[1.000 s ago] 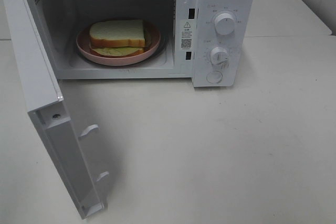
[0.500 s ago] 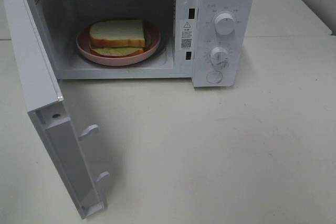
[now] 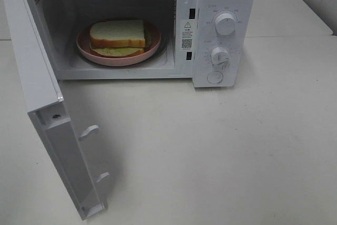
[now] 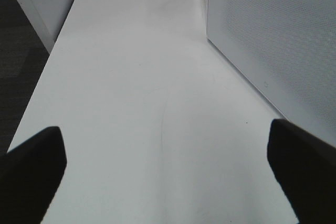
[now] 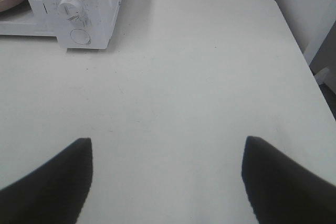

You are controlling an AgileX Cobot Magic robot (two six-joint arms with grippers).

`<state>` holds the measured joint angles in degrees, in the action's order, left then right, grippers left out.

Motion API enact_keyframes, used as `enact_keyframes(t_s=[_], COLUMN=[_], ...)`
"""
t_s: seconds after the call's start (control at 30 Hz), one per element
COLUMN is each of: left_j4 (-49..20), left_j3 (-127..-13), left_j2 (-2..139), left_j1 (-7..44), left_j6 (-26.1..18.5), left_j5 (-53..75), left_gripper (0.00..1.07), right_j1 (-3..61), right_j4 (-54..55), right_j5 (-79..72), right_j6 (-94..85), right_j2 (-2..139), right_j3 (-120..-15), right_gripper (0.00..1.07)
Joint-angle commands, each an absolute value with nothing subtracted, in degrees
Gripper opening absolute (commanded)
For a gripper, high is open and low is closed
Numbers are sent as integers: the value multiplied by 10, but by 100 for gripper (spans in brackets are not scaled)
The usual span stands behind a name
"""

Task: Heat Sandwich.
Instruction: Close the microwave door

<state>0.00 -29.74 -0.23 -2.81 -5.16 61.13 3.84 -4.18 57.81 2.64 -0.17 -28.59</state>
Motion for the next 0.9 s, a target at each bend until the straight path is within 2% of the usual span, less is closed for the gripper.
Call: enact_keyframes(t_s=[0.03, 0.7, 0.9], left_j4=[-4, -4, -11], left_j3=[-299, -299, -332], left_j2=[-11, 16, 68], left_j1=[-28, -28, -28], left_j6=[-49, -46, -46], left_j5=[607, 606, 583], left_gripper=[100, 100, 100], right_j1=[34, 34, 34], right_j4=[-40, -40, -40], right_j5=[572, 572, 572], right_j6=[22, 22, 22], right_j2=[-17, -17, -17], right_j3=[-285, -285, -285], right_gripper=[76, 75, 75])
